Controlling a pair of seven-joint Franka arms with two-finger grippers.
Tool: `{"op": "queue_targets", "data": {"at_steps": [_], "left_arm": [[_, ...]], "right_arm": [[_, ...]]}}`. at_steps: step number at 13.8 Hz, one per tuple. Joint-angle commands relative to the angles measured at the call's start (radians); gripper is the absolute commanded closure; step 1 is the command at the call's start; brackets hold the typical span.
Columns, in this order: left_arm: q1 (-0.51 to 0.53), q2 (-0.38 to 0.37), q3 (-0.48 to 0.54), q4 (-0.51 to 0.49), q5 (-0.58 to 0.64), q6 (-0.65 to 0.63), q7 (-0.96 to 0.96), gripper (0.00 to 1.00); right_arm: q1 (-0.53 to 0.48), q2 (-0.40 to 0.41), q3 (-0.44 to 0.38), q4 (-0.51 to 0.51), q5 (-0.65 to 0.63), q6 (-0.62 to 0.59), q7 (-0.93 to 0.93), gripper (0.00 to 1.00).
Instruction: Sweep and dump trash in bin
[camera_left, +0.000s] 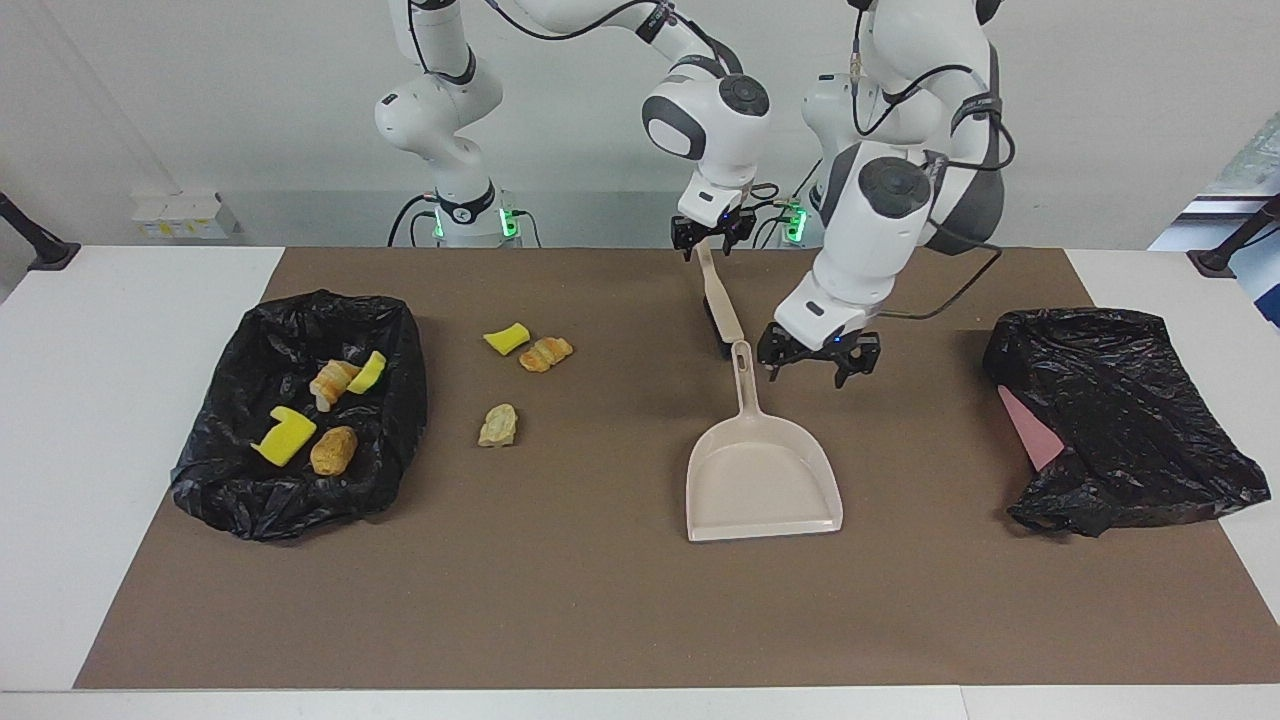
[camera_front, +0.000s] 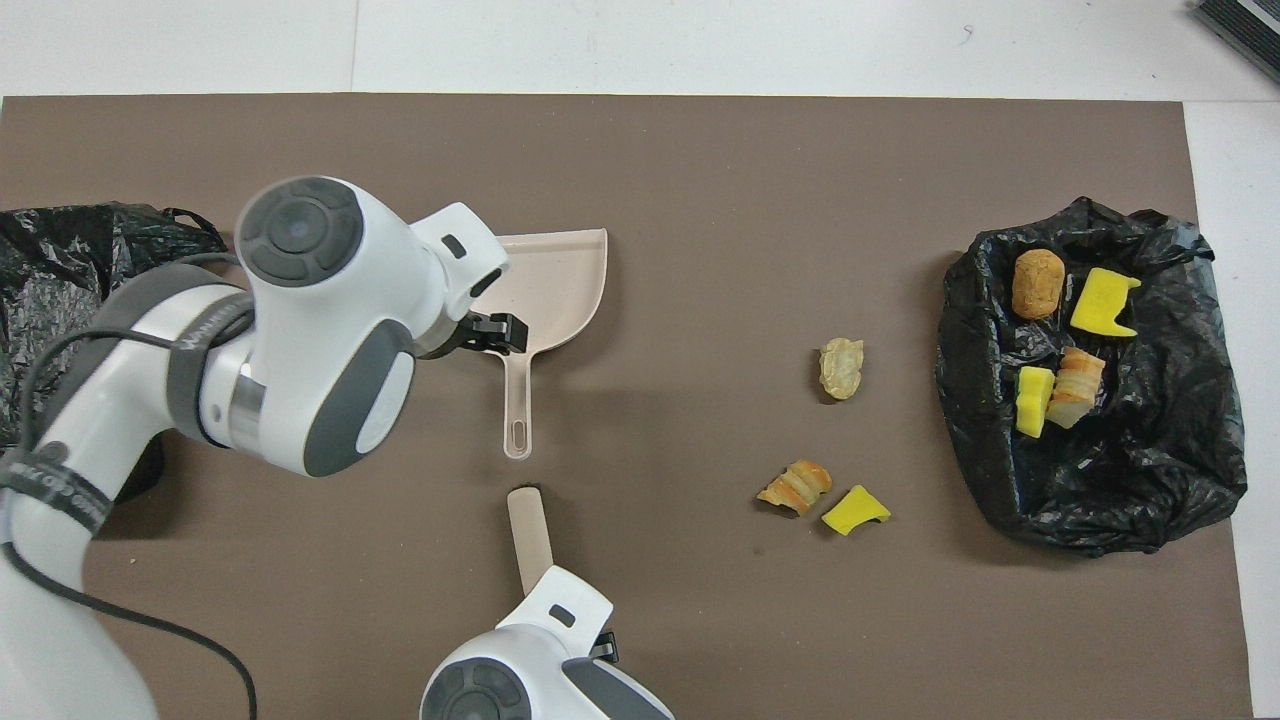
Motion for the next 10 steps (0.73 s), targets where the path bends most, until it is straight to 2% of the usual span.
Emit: {"op": "queue_targets", "data": {"at_steps": [1,4,5,6,7,10], "left_arm": [[-0.073,-0.021,0.016,-0.145,0.004,0.13,-0.088,0.0],[-0.088,-0.041,0.015,-0.196,0.004,0.138,-0.135,0.0],[-0.088,-0.044,0.015,-0.198,-0.007,0.138,-0.15,0.26],[-0.088,-0.044,0.015,-0.196,-0.027,0.14,-0.156,0.69],[-0.088,-0.044,0.015,-0.196,-0.042,0.137,-0.155,1.0],[-0.085,-0.033,0.016,-0.17,-0.044,0.12,-0.15,1.0]], "right_arm": [[0.015,-0.039,0.004,-0.088,0.032,0.082,0.01,0.24],[0.032,-0.052,0.004,-0.101,0.052,0.082,0.005,0.26],[0.032,-0.052,0.004,-0.105,0.054,0.084,0.002,0.26],[0.032,-0.052,0.004,-0.107,0.054,0.084,0.002,0.27],[0.032,-0.053,0.004,-0.109,0.054,0.084,0.002,0.27],[0.032,-0.056,0.004,-0.119,0.098,0.085,-0.03,0.27]]}}
